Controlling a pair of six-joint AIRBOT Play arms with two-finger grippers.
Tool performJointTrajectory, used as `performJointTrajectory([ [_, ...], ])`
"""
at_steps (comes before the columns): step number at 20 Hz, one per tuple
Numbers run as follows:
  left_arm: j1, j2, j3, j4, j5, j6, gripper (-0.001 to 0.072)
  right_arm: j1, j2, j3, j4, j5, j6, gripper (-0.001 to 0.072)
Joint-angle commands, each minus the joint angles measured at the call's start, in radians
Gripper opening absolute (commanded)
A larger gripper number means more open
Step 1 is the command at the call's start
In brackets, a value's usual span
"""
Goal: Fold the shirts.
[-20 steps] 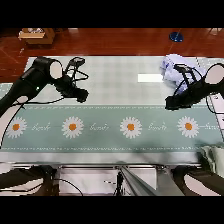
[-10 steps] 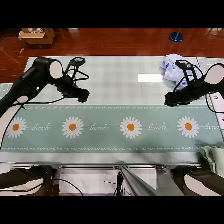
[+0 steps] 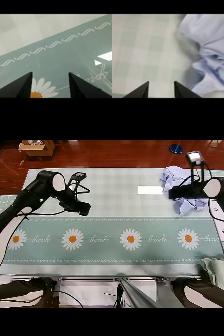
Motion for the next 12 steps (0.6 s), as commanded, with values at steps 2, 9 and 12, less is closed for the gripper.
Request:
performJointTrajectory([
  [2, 0.006, 0.004, 0.016, -0.002, 0.05, 0.011, 0.0545, -0.159, -0.101, 0.018, -0.173, -0.155, 0.24, 0.0464],
  [9, 0.006, 0.014, 0.109, -0.037, 0.1, 0.026, 0.0545, -0.387, -0.26, 0.091, -0.013, -0.246, 0.223, 0.0592],
  [12, 0.006, 0.014, 0.12, -0.071, 0.103, 0.026, 0.0545, -0.392, -0.314, 0.117, 0.01, -0.288, 0.208, 0.0592],
])
